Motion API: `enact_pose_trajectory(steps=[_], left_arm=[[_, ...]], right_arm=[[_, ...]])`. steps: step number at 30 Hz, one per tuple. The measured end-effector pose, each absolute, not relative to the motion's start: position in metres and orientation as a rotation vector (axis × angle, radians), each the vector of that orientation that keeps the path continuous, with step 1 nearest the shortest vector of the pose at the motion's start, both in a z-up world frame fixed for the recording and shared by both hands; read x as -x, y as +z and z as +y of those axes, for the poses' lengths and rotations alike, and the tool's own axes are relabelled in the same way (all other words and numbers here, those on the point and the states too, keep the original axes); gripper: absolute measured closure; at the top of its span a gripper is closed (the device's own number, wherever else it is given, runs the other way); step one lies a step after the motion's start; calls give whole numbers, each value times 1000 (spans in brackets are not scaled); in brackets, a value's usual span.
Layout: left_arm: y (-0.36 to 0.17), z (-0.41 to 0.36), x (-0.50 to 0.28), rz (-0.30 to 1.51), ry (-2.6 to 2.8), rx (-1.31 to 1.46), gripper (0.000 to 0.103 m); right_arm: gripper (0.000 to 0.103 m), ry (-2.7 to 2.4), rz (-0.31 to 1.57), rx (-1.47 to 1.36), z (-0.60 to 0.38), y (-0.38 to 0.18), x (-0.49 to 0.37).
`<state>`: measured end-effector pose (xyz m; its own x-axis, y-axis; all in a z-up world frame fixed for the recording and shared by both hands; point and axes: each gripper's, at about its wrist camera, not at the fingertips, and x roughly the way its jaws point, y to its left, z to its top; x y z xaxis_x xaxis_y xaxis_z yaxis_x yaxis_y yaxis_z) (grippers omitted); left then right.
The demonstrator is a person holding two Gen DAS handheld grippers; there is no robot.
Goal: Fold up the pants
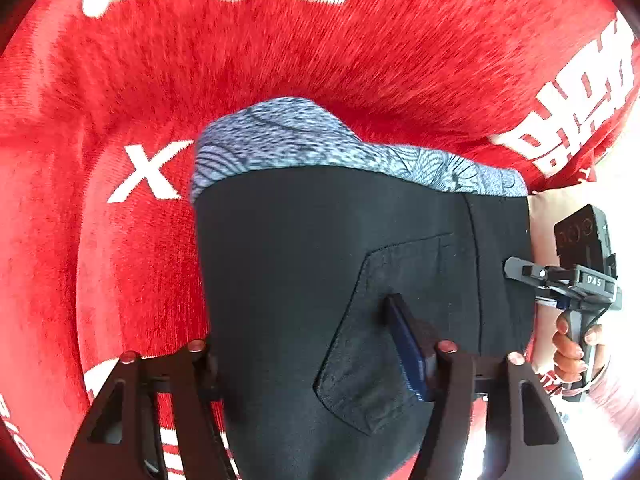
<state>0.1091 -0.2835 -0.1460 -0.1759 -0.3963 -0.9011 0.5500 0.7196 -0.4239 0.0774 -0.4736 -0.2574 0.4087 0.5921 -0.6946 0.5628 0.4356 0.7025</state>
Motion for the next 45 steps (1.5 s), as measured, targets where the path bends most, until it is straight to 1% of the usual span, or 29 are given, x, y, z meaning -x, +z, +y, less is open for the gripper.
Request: enact_pose_trajectory(steps=[5, 12, 15, 21, 25, 27, 28, 29, 30, 33, 35, 36, 38, 39, 41, 44, 45], left_arm=[[-123, -276, -98, 1512, -837, -142, 42], [-87, -244, -68, 1499, -825, -133, 42], [-79, -230, -54, 1497, -828, -135, 42], [-84, -201, -32, 1515, -849, -149, 42], [-100, -191, -19, 1508, -862, -170, 41], [-116, -185, -14, 1522, -860, -171, 41], [-124, -181, -13, 1531, -853, -171, 40], [-132, -179, -12, 1535, -838, -174, 36], [-140, -175, -11, 1526, -816, -182, 25], [-144, -169, -11, 1476, -779, -190, 7], [-144, -167, -10, 1479, -769, -190, 6], [-143, -167, -10, 1476, -764, -201, 6], [-136, -168, -6, 1450, -744, -252, 6], [-133, -169, -5, 1444, -733, -272, 6], [-126, -168, -3, 1425, -703, -313, 6], [-113, -164, 6, 1394, -669, -379, 5], [-108, -162, 11, 1384, -664, -401, 0]], right_arm=[[61, 52, 1224, -1226, -467, -237, -71], [61, 110, 1232, -1223, -444, -206, -53], [61, 112, 1232, -1224, -428, -198, -42], [61, 66, 1225, -1230, -393, -192, -11], [61, 20, 1232, -1250, -374, -205, 8], [61, 1, 1250, -1227, -367, -210, 13], [61, -8, 1265, -1201, -363, -214, 13], [60, -21, 1283, -1173, -358, -219, 13], [59, -30, 1295, -1150, -356, -222, 14], [51, -62, 1304, -1028, -347, -224, 11], [45, -97, 1309, -980, -345, -223, 9], [45, -113, 1310, -947, -344, -221, 10], [37, -147, 1321, -881, -340, -215, 13], [34, -169, 1332, -845, -339, -213, 14], [25, -231, 1364, -756, -333, -205, 13], [23, -322, 1398, -689, -328, -197, 15], [23, -348, 1406, -680, -325, -194, 14]])
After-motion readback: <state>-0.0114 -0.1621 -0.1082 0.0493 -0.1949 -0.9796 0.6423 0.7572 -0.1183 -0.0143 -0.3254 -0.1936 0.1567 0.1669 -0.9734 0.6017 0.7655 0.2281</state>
